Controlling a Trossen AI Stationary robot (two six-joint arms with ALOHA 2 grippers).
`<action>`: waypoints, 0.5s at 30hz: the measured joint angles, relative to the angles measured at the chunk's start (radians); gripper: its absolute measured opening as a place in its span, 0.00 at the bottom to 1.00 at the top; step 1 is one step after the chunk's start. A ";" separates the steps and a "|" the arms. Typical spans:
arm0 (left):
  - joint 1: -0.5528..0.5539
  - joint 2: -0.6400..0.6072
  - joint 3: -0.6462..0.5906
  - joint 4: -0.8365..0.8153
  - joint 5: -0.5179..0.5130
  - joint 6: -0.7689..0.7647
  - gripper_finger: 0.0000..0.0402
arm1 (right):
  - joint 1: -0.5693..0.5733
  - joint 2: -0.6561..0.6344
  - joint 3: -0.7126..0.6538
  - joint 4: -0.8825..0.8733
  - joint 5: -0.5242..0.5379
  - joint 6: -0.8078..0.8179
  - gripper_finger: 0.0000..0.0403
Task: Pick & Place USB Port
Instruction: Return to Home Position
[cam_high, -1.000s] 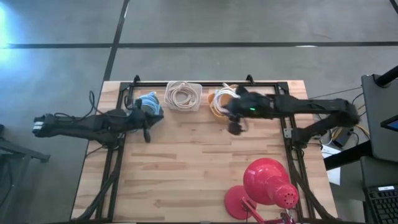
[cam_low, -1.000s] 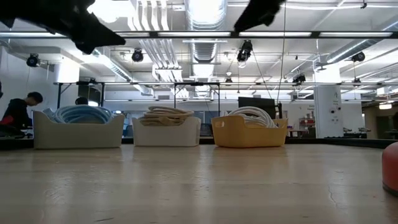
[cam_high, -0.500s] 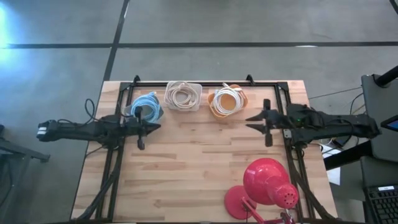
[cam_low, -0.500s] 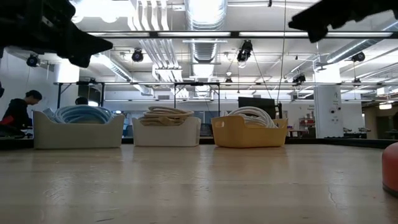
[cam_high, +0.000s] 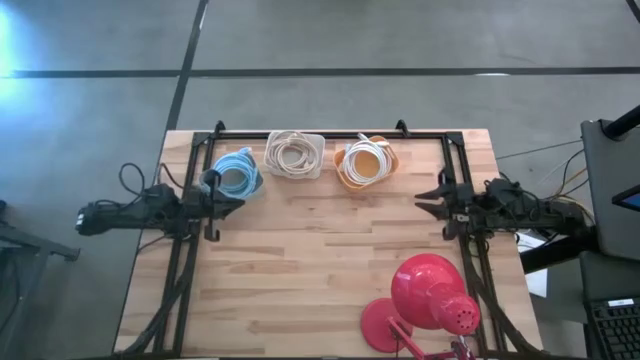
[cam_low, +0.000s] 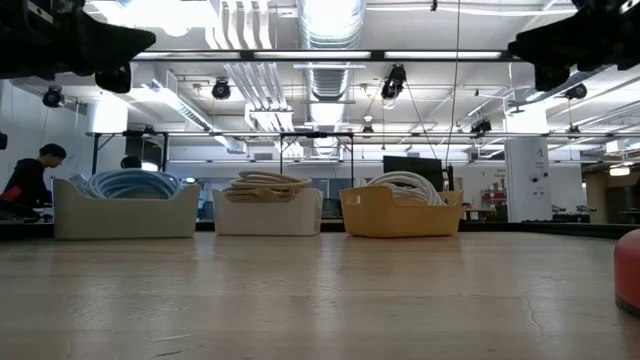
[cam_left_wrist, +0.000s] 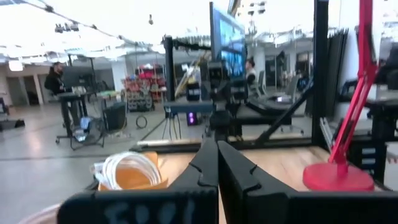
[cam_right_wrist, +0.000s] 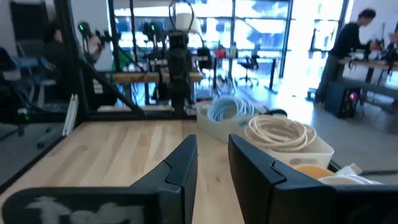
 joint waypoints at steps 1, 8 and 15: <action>0.000 -0.014 0.000 -0.003 0.000 0.000 0.00 | 0.000 -0.026 -0.010 0.001 -0.011 0.000 0.21; 0.000 -0.059 -0.013 -0.049 0.001 0.014 0.00 | 0.000 -0.042 -0.035 0.005 -0.070 0.000 0.22; 0.000 -0.059 -0.049 -0.039 0.001 0.010 0.00 | 0.000 -0.054 -0.051 0.003 -0.071 -0.001 0.23</action>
